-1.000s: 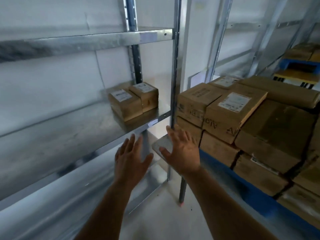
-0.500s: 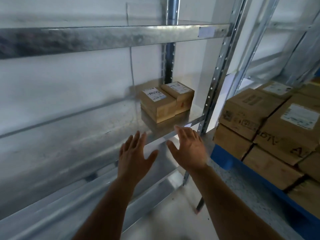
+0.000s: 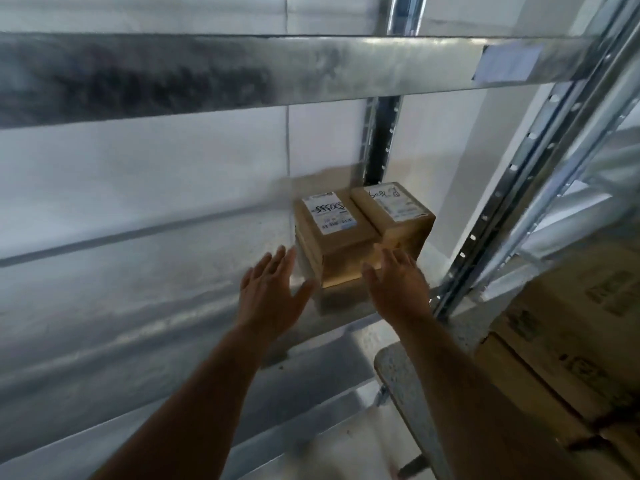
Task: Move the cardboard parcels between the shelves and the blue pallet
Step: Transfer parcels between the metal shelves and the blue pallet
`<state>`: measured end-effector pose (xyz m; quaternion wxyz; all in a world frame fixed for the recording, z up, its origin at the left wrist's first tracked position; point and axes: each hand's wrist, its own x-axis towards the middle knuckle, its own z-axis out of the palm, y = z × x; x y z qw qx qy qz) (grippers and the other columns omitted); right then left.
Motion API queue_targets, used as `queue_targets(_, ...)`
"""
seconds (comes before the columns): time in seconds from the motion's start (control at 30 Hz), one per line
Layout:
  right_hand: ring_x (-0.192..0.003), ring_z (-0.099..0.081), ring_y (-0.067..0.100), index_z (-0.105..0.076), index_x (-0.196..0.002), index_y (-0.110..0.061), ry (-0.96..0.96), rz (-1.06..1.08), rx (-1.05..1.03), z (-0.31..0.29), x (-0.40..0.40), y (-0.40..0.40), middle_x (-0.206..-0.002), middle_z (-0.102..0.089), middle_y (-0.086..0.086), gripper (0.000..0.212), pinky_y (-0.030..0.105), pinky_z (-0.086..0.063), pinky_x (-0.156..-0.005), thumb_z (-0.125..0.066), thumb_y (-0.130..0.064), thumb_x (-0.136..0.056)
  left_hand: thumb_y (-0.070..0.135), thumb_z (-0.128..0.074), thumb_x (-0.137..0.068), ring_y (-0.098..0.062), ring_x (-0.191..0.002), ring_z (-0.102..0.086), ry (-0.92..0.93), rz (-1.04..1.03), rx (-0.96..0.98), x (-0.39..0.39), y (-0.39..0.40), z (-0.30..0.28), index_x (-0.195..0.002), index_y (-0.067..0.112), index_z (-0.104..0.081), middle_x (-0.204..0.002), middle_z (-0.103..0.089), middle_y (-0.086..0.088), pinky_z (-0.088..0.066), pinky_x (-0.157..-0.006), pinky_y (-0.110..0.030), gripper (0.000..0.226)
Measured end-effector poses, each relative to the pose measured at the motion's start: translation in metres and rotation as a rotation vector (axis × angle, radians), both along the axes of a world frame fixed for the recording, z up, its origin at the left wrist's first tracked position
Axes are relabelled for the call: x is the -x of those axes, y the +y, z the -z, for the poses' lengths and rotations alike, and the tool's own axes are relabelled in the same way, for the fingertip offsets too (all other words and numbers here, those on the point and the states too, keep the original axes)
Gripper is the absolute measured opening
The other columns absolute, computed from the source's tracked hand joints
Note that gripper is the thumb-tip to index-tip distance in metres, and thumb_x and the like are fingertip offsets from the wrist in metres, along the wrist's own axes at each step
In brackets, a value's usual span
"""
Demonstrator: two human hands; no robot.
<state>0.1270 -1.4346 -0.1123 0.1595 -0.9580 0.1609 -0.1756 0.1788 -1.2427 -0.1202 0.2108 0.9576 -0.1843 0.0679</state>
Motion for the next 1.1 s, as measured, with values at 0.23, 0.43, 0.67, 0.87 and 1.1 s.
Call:
queue_targets(0.23, -0.113, -0.054, 0.025, -0.052, -0.126, -0.016, 0.01, -0.008, -0.066, 0.0, -0.058, -0.047, -0.122, -0.059, 0.008, 0.041, 0.038, -0.043, -0.092, -0.039, -0.043, -0.098, 0.059, -0.032, -0.092, -0.022, -0.141, -0.024, 0.074, -0.076, 0.044, -0.052, -0.05, -0.003, -0.147, 0.019, -0.023, -0.154, -0.027, -0.003, -0.021, -0.113, -0.042, 0.068)
queue_targets(0.43, -0.091, -0.061, 0.022, -0.057, -0.105, -0.016, 0.003, -0.056, -0.213, 0.01, -0.085, -0.056, -0.096, -0.062, 0.003, 0.03, 0.03, -0.044, -0.078, -0.037, -0.038, -0.1, 0.046, -0.039, -0.095, -0.024, -0.118, -0.054, 0.29, -0.085, 0.23, -0.07, -0.079, -0.008, -0.137, 0.021, -0.035, -0.136, -0.053, -0.003, -0.045, -0.09, -0.037, 0.049)
queue_targets(0.67, -0.088, -0.053, 0.014, -0.051, -0.113, -0.016, 0.055, -0.164, -0.552, 0.01, -0.083, -0.052, -0.106, -0.058, 0.002, 0.019, 0.024, -0.041, -0.076, -0.039, -0.02, -0.099, 0.024, -0.05, -0.096, -0.03, -0.128, -0.043, 0.554, -0.142, 0.536, -0.057, -0.076, -0.011, -0.147, 0.017, -0.014, -0.143, -0.042, -0.011, -0.04, -0.104, -0.048, 0.063)
queue_targets(0.87, -0.097, -0.049, 0.005, -0.018, -0.147, -0.026, 0.126, -0.279, -0.641, 0.004, -0.047, -0.041, -0.127, -0.043, -0.01, 0.063, 0.01, -0.04, -0.076, -0.043, -0.007, -0.093, 0.0, -0.046, -0.092, -0.026, -0.128, -0.044, 0.578, 0.002, 0.671, -0.027, -0.06, -0.016, -0.146, 0.028, -0.02, -0.139, -0.045, -0.006, -0.044, -0.101, -0.05, 0.066)
queue_targets(1.1, -0.106, -0.05, 0.007, -0.028, -0.142, -0.029, -0.029, -0.28, -0.704, 0.001, 0.022, -0.006, -0.119, -0.049, -0.011, 0.06, 0.002, -0.042, -0.066, -0.044, -0.002, -0.091, -0.007, -0.047, -0.088, -0.023, -0.126, -0.045, 0.509, 0.132, 0.684, 0.026, -0.026, -0.018, -0.147, 0.027, -0.02, -0.138, -0.047, -0.004, -0.046, -0.098, -0.047, 0.074)
